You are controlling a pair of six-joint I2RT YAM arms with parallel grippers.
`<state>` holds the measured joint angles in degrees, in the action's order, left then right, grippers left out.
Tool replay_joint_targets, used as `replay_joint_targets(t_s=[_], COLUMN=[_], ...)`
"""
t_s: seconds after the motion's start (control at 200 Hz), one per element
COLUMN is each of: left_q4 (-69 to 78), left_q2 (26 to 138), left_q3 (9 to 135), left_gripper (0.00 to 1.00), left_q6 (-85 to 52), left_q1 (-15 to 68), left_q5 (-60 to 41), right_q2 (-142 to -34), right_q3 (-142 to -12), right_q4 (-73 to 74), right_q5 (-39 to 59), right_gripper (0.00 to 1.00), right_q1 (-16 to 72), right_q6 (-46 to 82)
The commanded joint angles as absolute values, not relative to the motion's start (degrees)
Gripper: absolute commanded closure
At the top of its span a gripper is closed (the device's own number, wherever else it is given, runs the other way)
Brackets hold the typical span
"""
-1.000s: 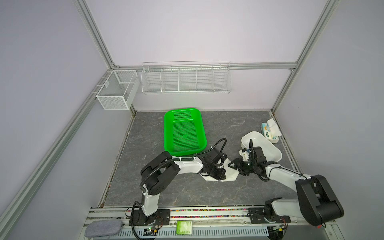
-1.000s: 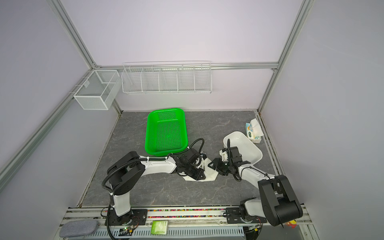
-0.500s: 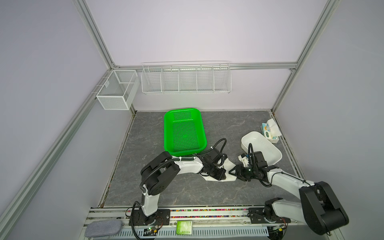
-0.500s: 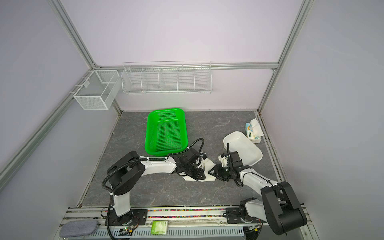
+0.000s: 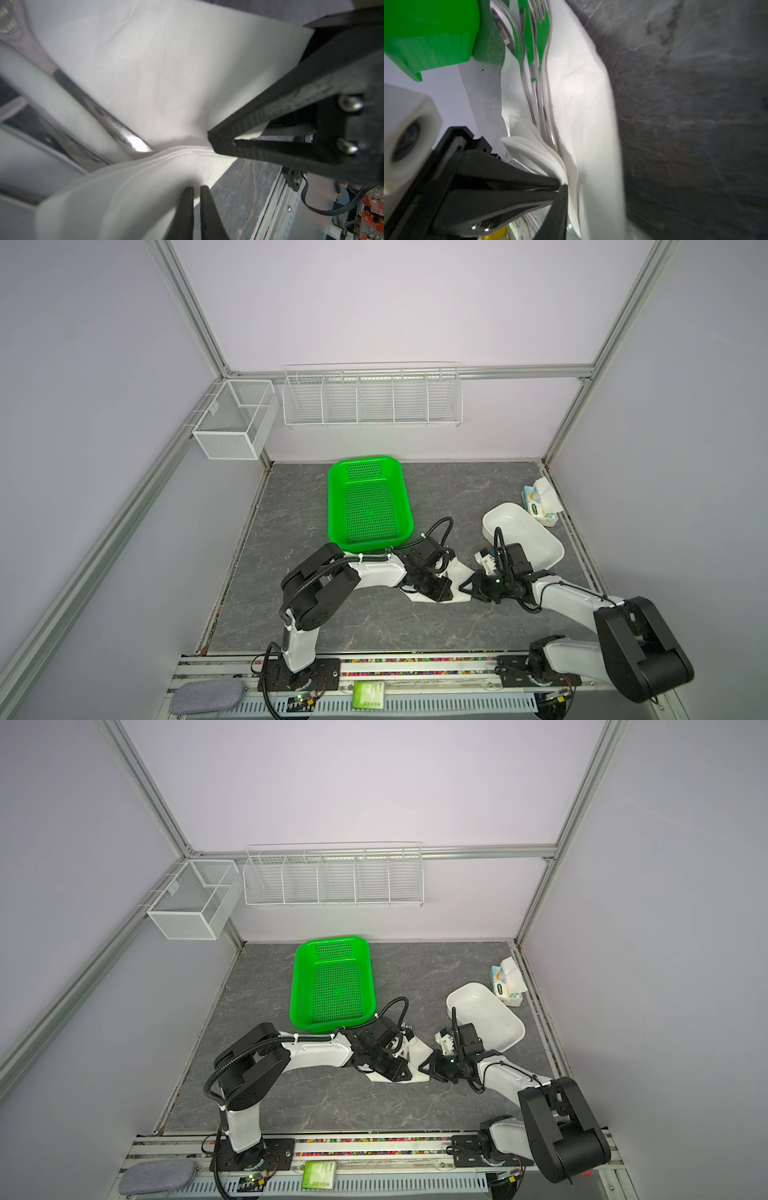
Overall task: Place the utensils on the paper napkin and roll it up
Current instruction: 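Press the napkin wrap against the utensils with the right gripper while the left gripper holds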
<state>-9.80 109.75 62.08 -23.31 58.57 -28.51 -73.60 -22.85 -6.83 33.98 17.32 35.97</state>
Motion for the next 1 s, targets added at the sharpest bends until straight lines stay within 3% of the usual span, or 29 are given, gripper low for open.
replay_joint_targets(t_s=[0.0, 0.45, 0.995], left_q4=[-10.6, -8.5, -1.9], left_q2=[109.2, 109.3, 105.7], left_q3=[61.7, 60.5, 55.8], left_gripper=[0.90, 0.96, 0.98], left_q6=[-22.8, -25.2, -28.8], left_q1=[58.4, 57.9, 55.9], left_q5=[-27.4, -26.2, -27.3], right_q2=[-72.3, -69.6, -69.1], right_q3=[-23.1, -26.2, -29.0], right_q4=[-6.0, -7.3, -11.3], right_q5=[36.0, 36.7, 30.6], right_gripper=[0.83, 0.87, 0.94], right_q1=[17.8, 20.7, 24.3], right_q6=[35.9, 37.9, 38.8])
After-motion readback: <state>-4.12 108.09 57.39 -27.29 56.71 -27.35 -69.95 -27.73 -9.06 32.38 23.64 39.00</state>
